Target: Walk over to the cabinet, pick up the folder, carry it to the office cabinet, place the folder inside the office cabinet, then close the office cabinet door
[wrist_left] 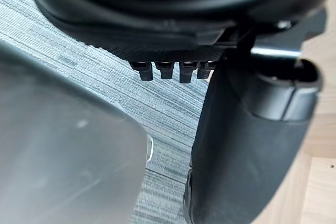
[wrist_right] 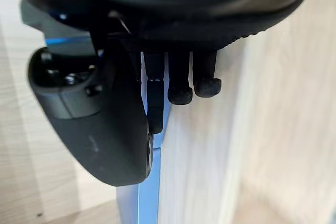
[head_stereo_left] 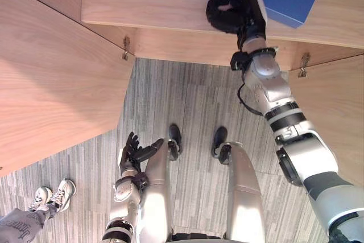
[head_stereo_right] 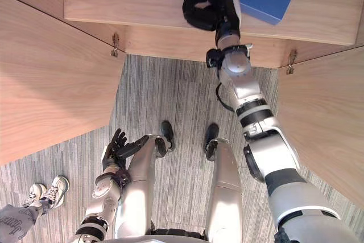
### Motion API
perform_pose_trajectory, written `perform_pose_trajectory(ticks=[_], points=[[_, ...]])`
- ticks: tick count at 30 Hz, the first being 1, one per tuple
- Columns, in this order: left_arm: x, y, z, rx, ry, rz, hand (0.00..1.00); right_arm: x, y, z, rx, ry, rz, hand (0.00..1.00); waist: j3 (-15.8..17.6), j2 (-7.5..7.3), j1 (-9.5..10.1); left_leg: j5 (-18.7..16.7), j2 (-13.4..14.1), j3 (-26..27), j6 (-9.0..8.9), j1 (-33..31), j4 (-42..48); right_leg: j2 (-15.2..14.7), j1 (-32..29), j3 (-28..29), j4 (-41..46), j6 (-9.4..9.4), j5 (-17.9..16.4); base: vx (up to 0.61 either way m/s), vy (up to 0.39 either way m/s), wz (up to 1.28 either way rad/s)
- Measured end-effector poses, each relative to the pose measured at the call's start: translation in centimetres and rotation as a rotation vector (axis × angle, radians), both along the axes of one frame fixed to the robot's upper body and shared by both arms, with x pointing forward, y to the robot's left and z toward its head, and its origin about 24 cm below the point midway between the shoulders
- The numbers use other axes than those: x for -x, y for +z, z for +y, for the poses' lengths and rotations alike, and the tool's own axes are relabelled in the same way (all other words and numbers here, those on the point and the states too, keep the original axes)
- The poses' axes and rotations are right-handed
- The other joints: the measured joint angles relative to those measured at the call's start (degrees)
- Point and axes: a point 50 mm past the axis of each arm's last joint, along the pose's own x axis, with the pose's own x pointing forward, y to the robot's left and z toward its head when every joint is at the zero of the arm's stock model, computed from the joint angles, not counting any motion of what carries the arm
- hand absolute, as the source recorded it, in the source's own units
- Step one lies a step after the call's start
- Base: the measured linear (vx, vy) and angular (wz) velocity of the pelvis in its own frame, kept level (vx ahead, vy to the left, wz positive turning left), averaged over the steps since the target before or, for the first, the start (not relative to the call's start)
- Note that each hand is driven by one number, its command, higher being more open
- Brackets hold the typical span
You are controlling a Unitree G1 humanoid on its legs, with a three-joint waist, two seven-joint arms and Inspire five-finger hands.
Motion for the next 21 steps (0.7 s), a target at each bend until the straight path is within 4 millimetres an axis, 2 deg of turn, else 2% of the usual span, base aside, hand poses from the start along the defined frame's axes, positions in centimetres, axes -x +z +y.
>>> perform_pose_trajectory(ticks=[3,6,9,11,14,18,21], points=[[-0.3,0.6,-0.6,0.011,-0.004,-0.033,1.00,0.0,0.5,-0.6,0.055,-0.065,-0.016,0.00,0.0,0.01,-0.10,0.9,-0.9,-0.2,0.16,-0.2,-1.1,-0.8,-0.1,-0.3,-0.6,0.24,0.5,-0.05,-0.002,0.13],[-0.9,1.7,-1.5,0.019,-0.032,-0.092,1.00,0.0,1.8,-2.0,0.106,-0.134,-0.047,0.00,0.0,0.02,-0.02,1.8,-1.4,-0.5,0.21,-1.5,-1.7,-1.2,-0.9,-0.8,-1.4,0.31,1.5,-0.08,0.003,0.11],[-1.2,2.4,-2.0,0.041,-0.037,-0.125,1.00,0.3,3.1,-4.5,0.071,-0.214,-0.063,0.00,0.0,0.04,0.07,2.5,-1.8,-0.5,0.68,-2.7,-1.7,-1.6,-1.8,-0.9,-1.5,0.45,2.2,-0.07,0.005,0.04],[-1.0,2.5,-1.9,0.049,-0.028,-0.135,1.00,0.5,3.3,-6.9,0.046,-0.290,-0.049,0.00,0.0,0.05,-0.13,2.5,-2.2,-0.4,0.77,-2.6,-1.6,-2.0,-1.8,-0.8,-1.4,0.65,2.4,-0.05,-0.001,0.04],[-0.8,2.5,-1.8,0.048,-0.025,-0.136,1.00,0.9,3.4,-8.8,0.029,-0.343,-0.053,0.00,0.0,0.05,-0.32,2.5,-2.2,-0.1,0.77,-2.6,-1.5,-2.0,-1.8,-0.5,-1.4,0.82,2.6,-0.03,-0.010,-0.03],[-0.7,2.7,-1.8,0.048,-0.024,-0.143,1.00,2.1,4.7,-11.4,-0.036,-0.413,-0.111,0.00,0.0,0.05,-0.56,2.5,-1.6,1.0,0.79,-2.4,-0.9,-2.0,-1.8,-0.1,-1.2,0.88,2.7,-0.04,-0.028,-0.03],[-0.7,2.7,-1.8,0.049,-0.025,-0.142,1.00,3.2,4.8,-11.8,-0.046,-0.419,-0.168,0.00,0.0,0.04,-0.61,2.3,-0.4,2.3,0.99,-2.4,-0.1,-1.5,-1.7,0.0,-0.9,0.88,2.7,-0.05,-0.034,-0.07]])
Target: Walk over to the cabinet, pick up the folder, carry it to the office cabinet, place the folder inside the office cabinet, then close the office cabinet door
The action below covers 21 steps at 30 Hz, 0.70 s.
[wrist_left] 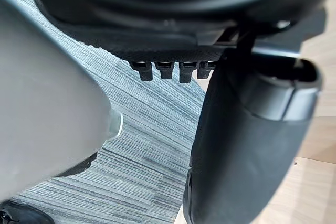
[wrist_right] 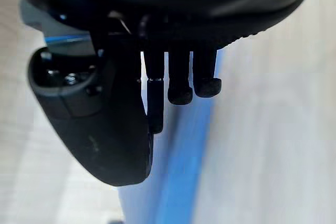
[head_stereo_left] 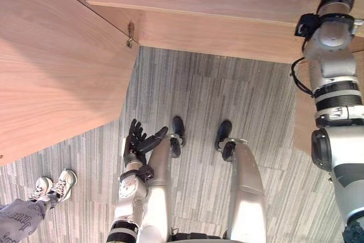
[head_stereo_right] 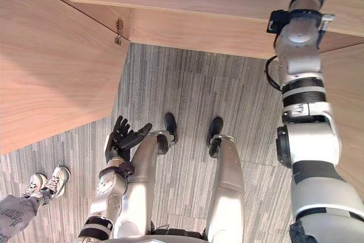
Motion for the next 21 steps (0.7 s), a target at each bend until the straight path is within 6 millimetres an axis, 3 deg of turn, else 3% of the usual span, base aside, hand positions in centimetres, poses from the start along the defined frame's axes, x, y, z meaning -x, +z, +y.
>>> perform_pose_trajectory(ticks=[3,4,6,8,9,10,11,12,13,14,16,17,19,21], points=[[0.1,-0.2,-0.1,0.005,-0.004,0.015,1.00,1.4,-1.8,1.0,0.042,0.053,-0.038,0.00,0.0,0.00,-0.07,-0.8,0.9,0.2,0.87,1.4,0.8,0.8,1.4,0.2,0.3,-0.04,0.0,-0.05,-0.034,-0.14],[0.1,-0.4,-0.2,0.010,-0.007,0.026,1.00,2.2,-3.3,1.8,0.058,0.092,-0.042,0.00,0.0,-0.01,-0.26,-1.0,1.2,0.4,0.95,3.0,0.7,1.1,3.0,0.3,-0.1,-0.05,0.0,-0.05,-0.040,-0.14],[0.4,-1.0,-0.4,0.017,-0.006,0.056,1.00,3.7,-7.1,3.4,0.054,0.175,-0.026,0.00,0.0,-0.03,-0.46,-2.5,1.8,0.6,0.20,6.5,0.5,1.7,6.6,0.2,-1.2,-0.04,-0.4,-0.04,-0.034,-0.14],[1.1,-2.5,-0.5,0.010,-0.017,0.131,1.00,6.0,-13.0,5.7,0.001,0.299,0.051,0.00,-0.1,-0.20,-1.12,-3.4,2.4,1.5,0.02,12.3,-0.6,2.3,12.4,0.4,-3.2,0.17,-0.7,-0.01,-0.018,-0.14],[1.3,-2.9,-0.5,0.004,-0.020,0.150,1.00,6.6,-14.5,6.3,-0.016,0.325,0.082,0.00,-0.3,-0.44,-1.42,-3.5,2.4,1.8,-0.01,13.7,-1.1,2.4,13.7,0.5,-3.8,0.23,-0.6,0.02,-0.002,-0.15],[1.8,-3.6,-0.3,-0.011,-0.024,0.184,1.00,7.7,-17.3,7.3,-0.044,0.371,0.155,0.00,-0.6,-0.92,-2.12,-3.6,2.5,2.2,0.00,16.4,-2.4,2.6,16.3,0.5,-5.2,0.43,-0.5,0.04,-0.001,-0.12],[2.3,-4.2,0.0,-0.017,-0.016,0.221,1.00,8.9,-20.5,8.2,-0.079,0.407,0.254,1.00,-1.2,-1.66,-2.53,-3.5,2.5,2.6,0.04,19.5,-3.7,3.0,19.3,0.7,-6.8,0.66,-0.3,0.05,-0.004,-0.13],[2.5,-4.6,0.1,-0.025,-0.018,0.241,1.00,9.6,-21.9,8.4,-0.086,0.413,0.301,1.00,-1.4,-1.95,-2.53,-3.3,2.6,2.8,0.39,21.3,-4.5,3.3,21.0,0.8,-7.8,0.79,-0.2,0.08,-0.006,-0.16],[3.3,-5.5,0.3,-0.032,-0.020,0.289,1.00,11.0,-24.8,9.0,-0.096,0.427,0.405,1.00,-2.1,-2.67,-2.61,-3.2,2.5,3.3,0.26,25.0,-6.6,3.7,24.5,1.1,-10.1,0.94,0.3,0.11,-0.001,-0.20],[4.4,-6.6,0.7,-0.055,-0.029,0.353,1.00,12.4,-27.8,9.4,-0.099,0.433,0.522,1.00,-4.3,-3.33,-3.07,-2.8,2.4,3.8,-0.07,28.2,-9.3,4.4,27.6,1.4,-13.5,1.15,1.2,0.12,0.006,-0.22],[6.0,-8.1,1.4,-0.083,-0.041,0.443,1.00,14.0,-31.8,9.6,-0.105,0.423,0.688,1.00,-7.5,-4.18,-4.08,-1.5,2.0,5.0,-0.50,32.4,-14.2,5.4,31.9,2.0,-19.6,1.41,3.4,0.16,0.023,-0.24],[6.4,-8.5,1.7,-0.087,-0.046,0.466,1.00,14.6,-33.0,9.5,-0.108,0.415,0.740,1.00,-8.3,-4.37,-4.57,-1.0,1.8,5.3,-0.61,33.9,-15.9,5.7,33.3,2.3,-21.7,1.53,4.3,0.21,0.036,-0.30],[7.9,-9.5,2.4,-0.124,-0.065,0.548,1.00,16.7,-37.5,8.6,-0.129,0.354,0.947,1.00,-10.2,-4.53,-5.94,0.6,1.0,7.5,-0.58,39.7,-21.9,6.6,39.1,3.9,-29.9,2.17,7.8,0.15,0.046,-0.40],[8.8,-10.0,2.6,-0.137,-0.073,0.585,1.00,18.8,-40.5,7.3,-0.204,0.270,1.086,1.00,-12.0,-4.50,-6.13,1.8,0.1,9.6,-0.48,43.4,-26.2,6.8,42.3,5.7,-35.0,2.68,10.3,0.16,0.071,-0.46]])
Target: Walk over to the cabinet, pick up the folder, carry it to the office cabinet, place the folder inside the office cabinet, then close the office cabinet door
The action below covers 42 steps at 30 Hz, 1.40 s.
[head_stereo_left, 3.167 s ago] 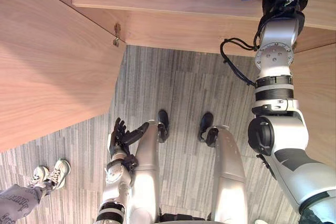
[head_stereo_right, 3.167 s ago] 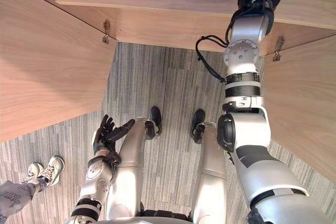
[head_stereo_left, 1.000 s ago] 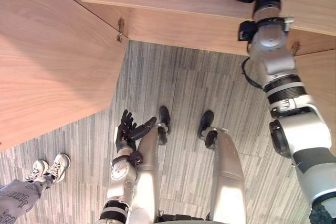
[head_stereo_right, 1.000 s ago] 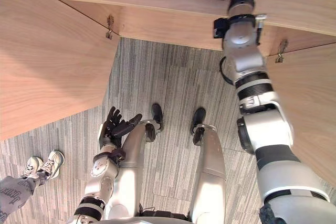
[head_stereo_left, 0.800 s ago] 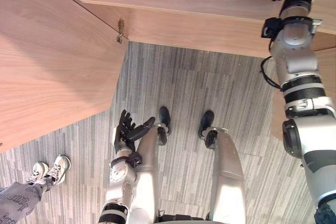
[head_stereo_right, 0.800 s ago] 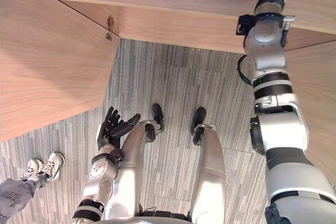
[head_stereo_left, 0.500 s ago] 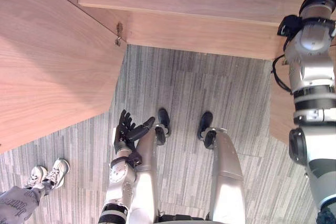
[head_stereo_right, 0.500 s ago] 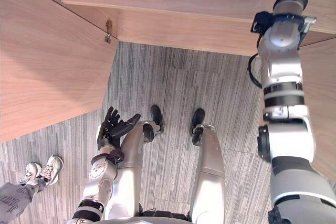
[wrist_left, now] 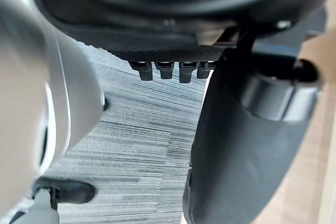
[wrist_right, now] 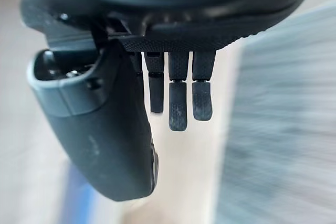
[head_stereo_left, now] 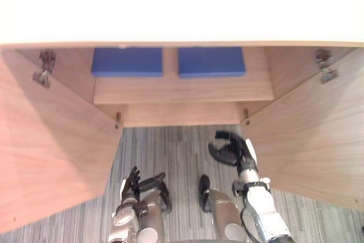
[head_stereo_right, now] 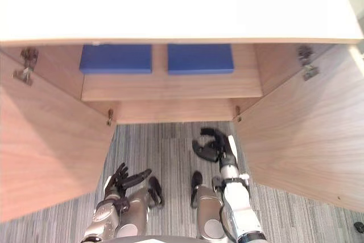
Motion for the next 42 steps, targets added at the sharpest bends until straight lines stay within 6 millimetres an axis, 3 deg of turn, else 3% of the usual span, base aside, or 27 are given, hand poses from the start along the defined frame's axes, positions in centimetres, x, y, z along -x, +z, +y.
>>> perform_pose_trajectory(ticks=[3,5,11,16,20,23,27,32,36,42], points=[[1.2,-0.4,0.5,-0.025,-0.006,0.036,1.00,3.5,-3.3,-2.2,-0.028,-0.177,0.192,1.00,-1.9,0.23,-1.13,1.3,-1.5,2.8,-0.05,5.8,-5.8,0.0,5.1,2.3,-6.8,0.70,2.9,0.12,0.048,-0.39],[1.7,-0.6,0.7,-0.039,-0.017,0.057,1.00,5.3,-4.2,-3.6,-0.062,-0.299,0.248,1.00,-3.4,0.45,-1.64,1.7,-2.1,4.3,-0.16,8.1,-8.2,0.0,6.8,3.8,-9.1,0.94,3.9,0.07,0.029,-0.40],[3.3,-1.5,1.0,-0.043,-0.014,0.129,1.00,8.6,-4.4,-7.7,-0.166,-0.687,0.235,1.00,-6.7,1.24,-3.44,2.6,-3.5,8.6,-0.31,13.1,-13.0,0.4,8.7,8.4,-12.0,1.23,5.7,0.02,0.020,-0.39],[4.8,-2.0,1.1,-0.046,-0.020,0.182,1.00,9.3,-3.2,-10.7,-0.192,-0.896,0.136,1.00,-7.0,1.26,-4.15,2.7,-4.3,13.0,-0.51,15.7,-15.0,0.6,8.3,13.2,-12.8,1.50,6.9,-0.07,0.013,-0.49],[6.5,-2.4,1.2,-0.042,-0.016,0.224,1.00,7.0,-0.7,-13.2,-0.151,-0.908,0.001,1.00,-7.0,1.33,-4.65,1.9,-4.8,17.8,-1.40,16.3,-15.2,1.1,6.1,18.5,-12.9,1.81,7.9,-0.07,0.026,-0.73],[7.2,-2.6,1.4,-0.034,-0.034,0.247,1.00,3.5,2.3,-15.8,-0.092,-0.847,-0.119,1.00,-6.5,1.84,-5.13,0.7,-5.1,20.2,-1.44,16.2,-14.1,1.5,4.8,22.4,-13.8,1.85,9.0,-0.03,0.018,-0.71],[6.8,-2.5,1.0,-0.036,-0.088,0.234,1.00,-3.0,9.4,-18.9,0.103,-0.602,-0.289,1.00,-4.7,4.72,-6.01,-0.8,-5.6,22.7,-1.21,14.6,-12.2,1.4,2.6,26.0,-14.9,2.10,10.2,-0.02,0.017,-0.46],[5.9,-2.4,0.5,-0.039,-0.145,0.210,1.00,-9.1,14.7,-17.9,0.235,-0.370,-0.383,1.00,-1.9,7.35,-5.87,-1.3,-5.4,21.8,-0.56,12.9,-11.1,1.4,1.2,26.4,-17.1,2.08,12.0,0.02,-0.019,-0.22],[5.2,-2.2,-0.2,-0.033,-0.190,0.186,1.00,-10.3,17.0,-18.8,0.345,-0.319,-0.381,1.00,-0.5,9.19,-5.93,-1.7,-4.5,21.4,-0.48,11.8,-10.6,2.2,0.0,26.4,-17.5,2.80,13.1,0.08,-0.043,-0.16],[2.7,-1.5,-1.2,-0.028,-0.227,0.102,1.00,-10.4,17.5,-17.9,0.423,-0.232,-0.390,1.00,0.1,10.45,-6.26,-2.2,-3.8,18.4,-1.15,11.7,-11.2,3.0,-0.4,25.7,-17.2,2.93,13.9,0.10,-0.037,-0.15]])
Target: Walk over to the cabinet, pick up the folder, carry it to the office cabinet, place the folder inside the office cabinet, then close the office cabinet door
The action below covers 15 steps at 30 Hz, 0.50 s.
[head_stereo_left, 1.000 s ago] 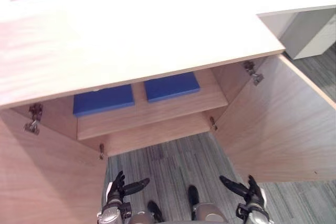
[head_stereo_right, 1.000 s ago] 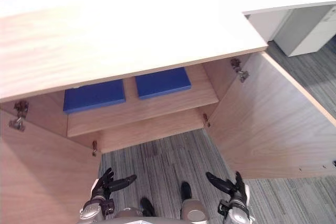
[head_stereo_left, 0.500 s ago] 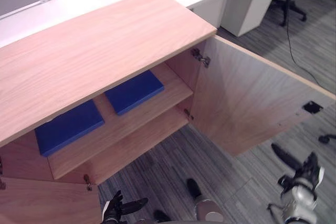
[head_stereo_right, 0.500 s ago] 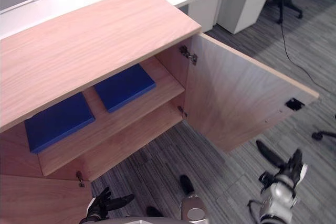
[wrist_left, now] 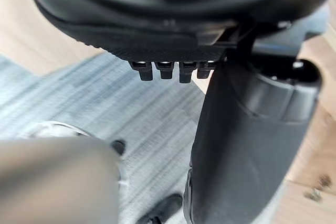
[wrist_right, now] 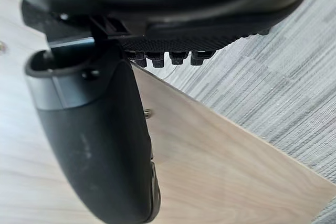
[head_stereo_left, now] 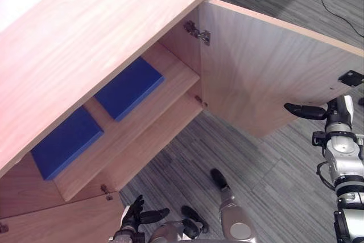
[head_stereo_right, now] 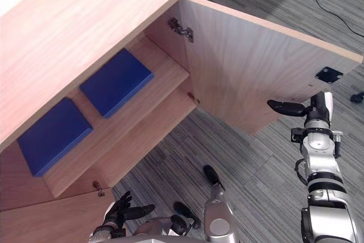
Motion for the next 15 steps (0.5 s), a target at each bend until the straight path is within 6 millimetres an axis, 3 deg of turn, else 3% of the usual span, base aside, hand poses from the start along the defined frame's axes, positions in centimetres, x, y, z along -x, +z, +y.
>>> perform_pose_trajectory(ticks=[2,6,8,10,15], points=[[-0.8,0.3,-0.2,0.003,-0.004,-0.032,1.00,1.1,-0.3,0.5,0.001,0.013,-0.022,1.00,0.1,0.14,-0.10,0.0,0.0,-0.2,0.01,0.0,0.0,0.0,0.0,-0.2,0.1,0.00,0.0,0.00,-0.010,0.04],[-0.8,0.1,-0.6,0.005,0.007,-0.020,1.00,4.3,-2.2,5.2,-0.090,0.102,-0.117,1.00,0.2,-0.09,-1.84,0.0,0.0,-0.4,0.06,0.1,0.4,0.0,0.3,-0.1,0.1,-0.14,0.3,-0.02,-0.011,0.00],[-0.6,0.0,-0.7,0.006,0.017,-0.010,1.00,5.7,-3.0,7.7,-0.134,0.155,-0.140,1.00,0.8,-0.88,-2.49,0.0,0.1,-0.4,0.07,0.5,0.8,0.0,1.0,0.0,-0.2,-0.23,0.6,-0.05,-0.034,-0.03],[-0.1,-0.3,-0.5,-0.010,0.012,0.020,1.00,8.0,-4.7,11.4,-0.223,0.230,-0.133,1.00,1.2,-2.72,-2.77,-0.5,0.8,-0.3,-0.18,0.6,2.1,0.3,1.5,0.3,-0.3,-0.46,0.7,-0.06,-0.046,-0.07],[1.4,-1.2,-0.4,-0.027,0.012,0.107,1.00,12.6,-8.1,18.1,-0.394,0.459,0.023,1.00,0.3,-6.07,-2.70,-1.6,2.6,0.0,-0.66,0.6,5.1,1.1,2.2,0.3,-0.3,-1.35,0.9,-0.04,-0.041,-0.05]])
